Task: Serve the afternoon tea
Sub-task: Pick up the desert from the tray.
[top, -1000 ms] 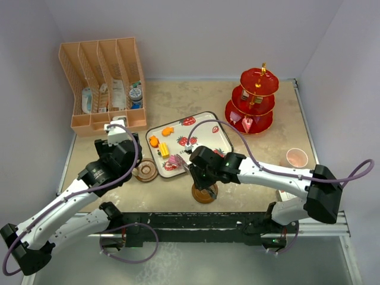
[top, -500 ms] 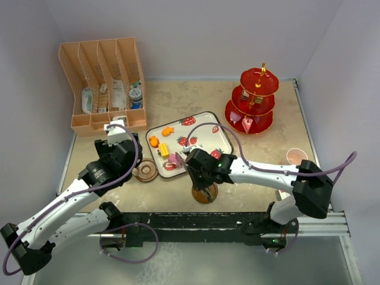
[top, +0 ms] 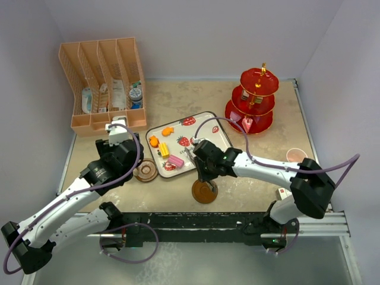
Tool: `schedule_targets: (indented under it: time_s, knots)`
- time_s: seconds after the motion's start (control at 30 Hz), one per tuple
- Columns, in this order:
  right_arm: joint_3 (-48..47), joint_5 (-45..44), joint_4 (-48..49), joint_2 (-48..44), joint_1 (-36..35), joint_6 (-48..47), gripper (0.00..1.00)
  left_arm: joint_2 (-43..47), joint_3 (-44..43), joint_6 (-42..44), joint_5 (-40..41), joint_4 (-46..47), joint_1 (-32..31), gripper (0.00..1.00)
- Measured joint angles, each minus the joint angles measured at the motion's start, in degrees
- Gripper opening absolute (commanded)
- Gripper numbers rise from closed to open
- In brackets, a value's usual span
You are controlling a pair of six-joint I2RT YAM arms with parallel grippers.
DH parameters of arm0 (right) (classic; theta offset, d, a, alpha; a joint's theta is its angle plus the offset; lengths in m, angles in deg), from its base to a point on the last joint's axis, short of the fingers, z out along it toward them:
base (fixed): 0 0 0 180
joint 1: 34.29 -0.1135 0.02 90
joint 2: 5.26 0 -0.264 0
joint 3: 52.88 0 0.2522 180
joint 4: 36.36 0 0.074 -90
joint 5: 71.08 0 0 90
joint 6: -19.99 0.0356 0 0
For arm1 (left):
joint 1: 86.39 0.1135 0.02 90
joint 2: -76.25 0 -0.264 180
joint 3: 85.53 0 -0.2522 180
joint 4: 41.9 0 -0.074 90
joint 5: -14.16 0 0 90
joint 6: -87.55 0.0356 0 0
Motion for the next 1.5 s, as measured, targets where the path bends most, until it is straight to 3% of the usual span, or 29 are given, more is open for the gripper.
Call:
schedule_targets:
  time_s: [0.37, 0.8, 1.5]
  knots:
    - [-1.20, 0.92, -0.63, -6.21, -0.50, -2.25, 0.27, -0.33, 0.00, 0.00, 0.00, -0.02, 0.00, 0.87]
    - [-1.20, 8.17, 1.03, -4.96, -5.73, -4.37, 0.27, -0.33, 0.00, 0.00, 0.00, -0.02, -0.02, 0.87]
    - [-3.98, 3.37, -1.44, -3.04, -5.09, -3.15, 0.25, -0.33, 0.00, 0.00, 0.00, -0.02, 0.00, 0.87]
